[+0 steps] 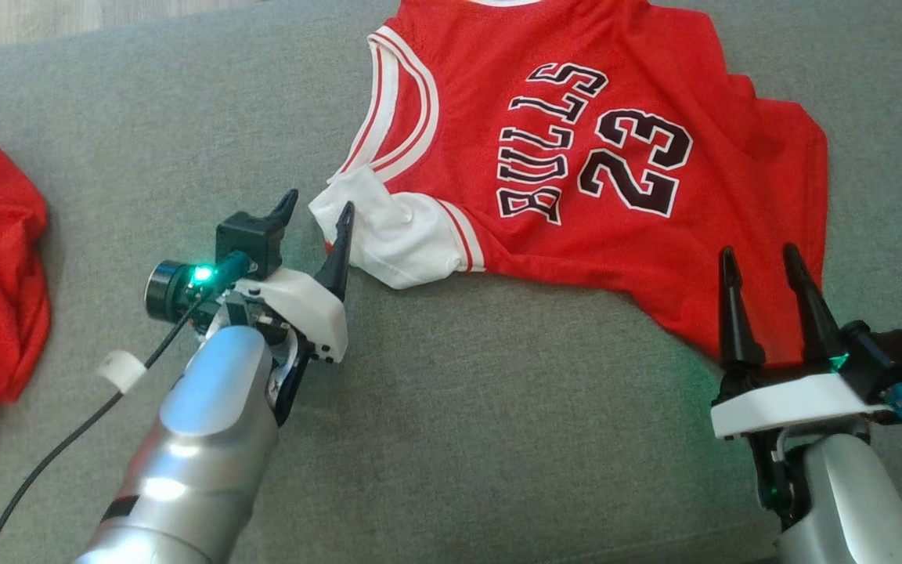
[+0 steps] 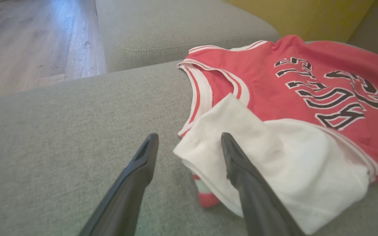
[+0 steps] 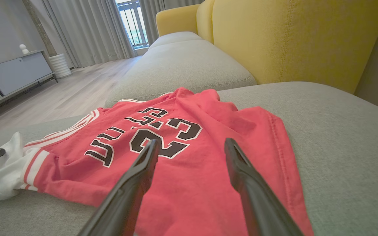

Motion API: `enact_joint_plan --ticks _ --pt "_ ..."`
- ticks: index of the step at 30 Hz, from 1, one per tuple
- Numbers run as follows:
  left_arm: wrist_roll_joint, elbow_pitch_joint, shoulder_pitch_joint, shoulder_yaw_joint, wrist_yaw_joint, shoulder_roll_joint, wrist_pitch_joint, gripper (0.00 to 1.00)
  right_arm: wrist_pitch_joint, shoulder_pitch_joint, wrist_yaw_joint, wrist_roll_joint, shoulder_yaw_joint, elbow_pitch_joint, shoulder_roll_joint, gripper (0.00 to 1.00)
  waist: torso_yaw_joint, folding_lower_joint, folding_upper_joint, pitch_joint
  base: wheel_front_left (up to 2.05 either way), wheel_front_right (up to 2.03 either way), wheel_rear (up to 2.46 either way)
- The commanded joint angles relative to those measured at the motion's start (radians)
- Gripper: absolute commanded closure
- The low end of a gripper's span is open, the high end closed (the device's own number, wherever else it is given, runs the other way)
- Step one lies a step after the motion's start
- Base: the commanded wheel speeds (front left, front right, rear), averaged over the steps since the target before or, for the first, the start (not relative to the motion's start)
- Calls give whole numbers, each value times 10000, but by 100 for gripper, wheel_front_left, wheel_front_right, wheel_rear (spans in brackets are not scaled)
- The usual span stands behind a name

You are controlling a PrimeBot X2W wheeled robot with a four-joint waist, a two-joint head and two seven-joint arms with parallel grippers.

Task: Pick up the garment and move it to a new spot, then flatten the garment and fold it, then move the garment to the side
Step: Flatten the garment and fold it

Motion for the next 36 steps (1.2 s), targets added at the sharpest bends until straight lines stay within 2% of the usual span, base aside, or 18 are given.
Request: enact_joint_plan --ticks 1,26,27,28,30,36 --pt "-88 -215 -439 146 -57 136 -141 0 -102 -323 -7 -26 214 -248 -22 0 1 0 0 -16 0 0 0" --pt "-616 626 -893 -269 -128 56 -93 0 -141 -425 -7 79 214 -31 -22 0 -125 0 0 -4 0 0 0" --pt "-642 656 -909 -280 -132 55 -76 5 -143 -428 -7 84 216 -26 -22 0 -128 0 0 1 0 0 0" --pt "-662 680 -926 -295 -136 53 -70 45 -146 -432 -7 85 217 -22 -22 0 -130 0 0 4 0 0 0" --pt "-702 722 -949 -328 -144 50 -73 100 -150 -433 -7 84 212 -9 -22 0 -126 0 0 3 0 0 0" --pt "-791 703 -1000 -398 -112 42 -403 100 -159 -395 -7 53 176 39 -22 0 -48 0 0 -83 0 0 0"
